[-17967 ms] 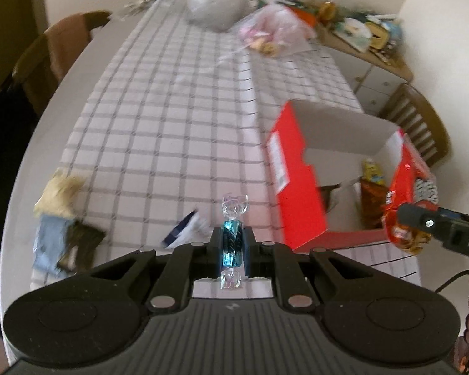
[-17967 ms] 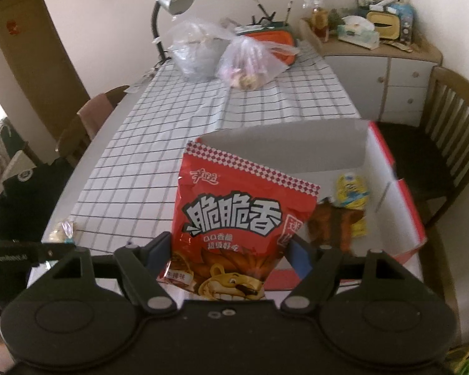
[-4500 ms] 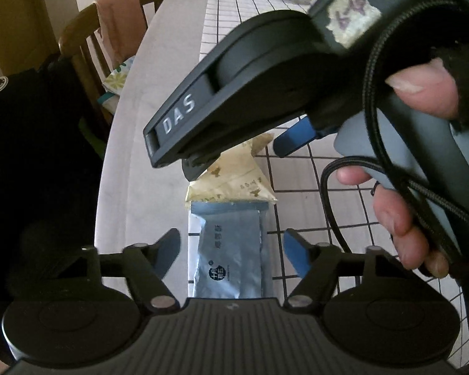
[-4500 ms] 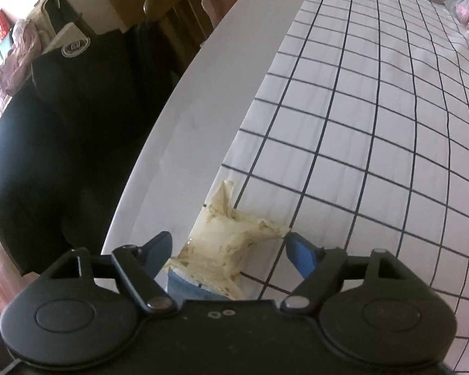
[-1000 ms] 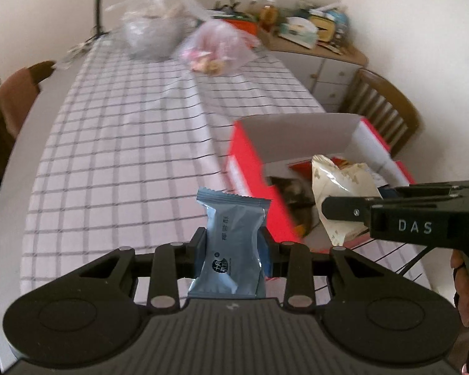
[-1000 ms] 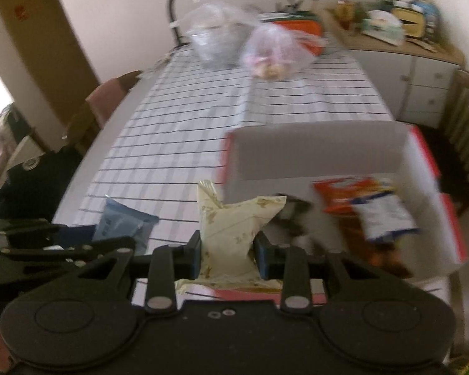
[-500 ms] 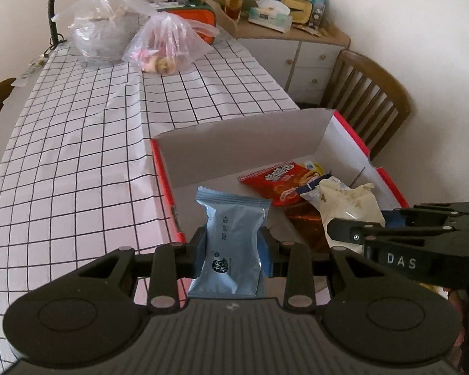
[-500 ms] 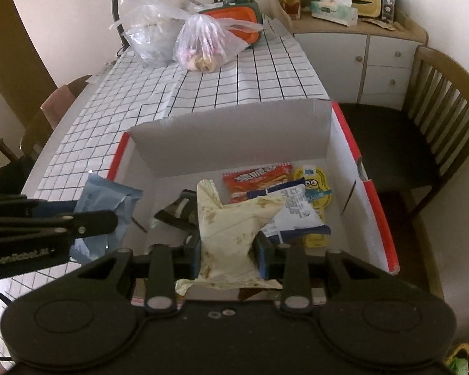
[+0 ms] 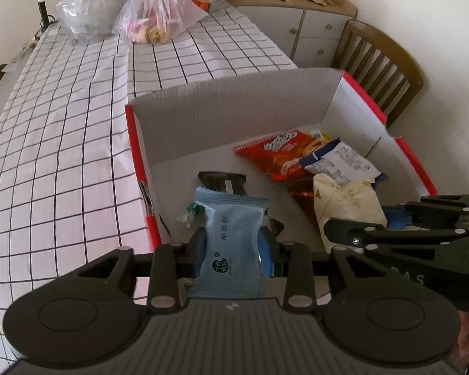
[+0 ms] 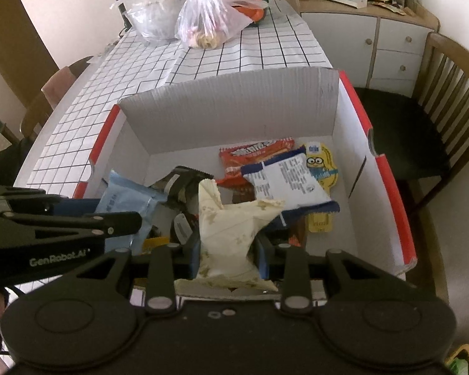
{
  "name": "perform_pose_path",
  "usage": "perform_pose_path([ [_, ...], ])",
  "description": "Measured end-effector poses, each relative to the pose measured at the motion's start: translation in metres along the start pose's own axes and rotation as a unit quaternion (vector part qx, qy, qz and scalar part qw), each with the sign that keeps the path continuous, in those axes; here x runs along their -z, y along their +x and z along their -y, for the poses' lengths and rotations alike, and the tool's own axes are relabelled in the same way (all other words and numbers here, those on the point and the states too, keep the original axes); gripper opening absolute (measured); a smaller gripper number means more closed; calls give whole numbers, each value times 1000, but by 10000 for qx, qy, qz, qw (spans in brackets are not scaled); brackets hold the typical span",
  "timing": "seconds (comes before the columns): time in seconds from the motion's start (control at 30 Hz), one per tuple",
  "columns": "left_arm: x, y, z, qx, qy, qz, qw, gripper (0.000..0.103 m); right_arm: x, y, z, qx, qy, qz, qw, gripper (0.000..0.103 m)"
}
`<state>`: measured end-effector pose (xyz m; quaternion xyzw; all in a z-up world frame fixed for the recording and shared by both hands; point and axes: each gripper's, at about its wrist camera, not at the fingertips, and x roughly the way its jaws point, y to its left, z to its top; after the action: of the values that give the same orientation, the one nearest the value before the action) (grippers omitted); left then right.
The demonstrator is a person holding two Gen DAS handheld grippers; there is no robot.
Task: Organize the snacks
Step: 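Lower both items into the box and open both tools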
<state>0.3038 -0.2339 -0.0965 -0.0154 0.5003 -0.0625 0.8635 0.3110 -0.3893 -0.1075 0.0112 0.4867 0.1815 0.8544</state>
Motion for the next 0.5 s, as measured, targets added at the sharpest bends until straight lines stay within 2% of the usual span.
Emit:
perform_pose_path([
  [0.1, 2, 1, -1, 27, -25, -10, 10000, 42, 2, -3, 1, -22, 15, 19, 10000, 34],
  [0.17, 4, -2, -2, 57, -53, 37, 10000, 55, 2, -4, 1, -43, 22, 19, 10000, 35],
  [0.23, 6, -8, -3, 119, -48, 119, 9998, 63, 4, -9, 0, -86, 26, 70, 9999, 35],
  [0.5, 15, -37, -8, 246, -47, 404, 9989, 68, 14, -37, -3, -187, 154, 405, 9989, 41],
])
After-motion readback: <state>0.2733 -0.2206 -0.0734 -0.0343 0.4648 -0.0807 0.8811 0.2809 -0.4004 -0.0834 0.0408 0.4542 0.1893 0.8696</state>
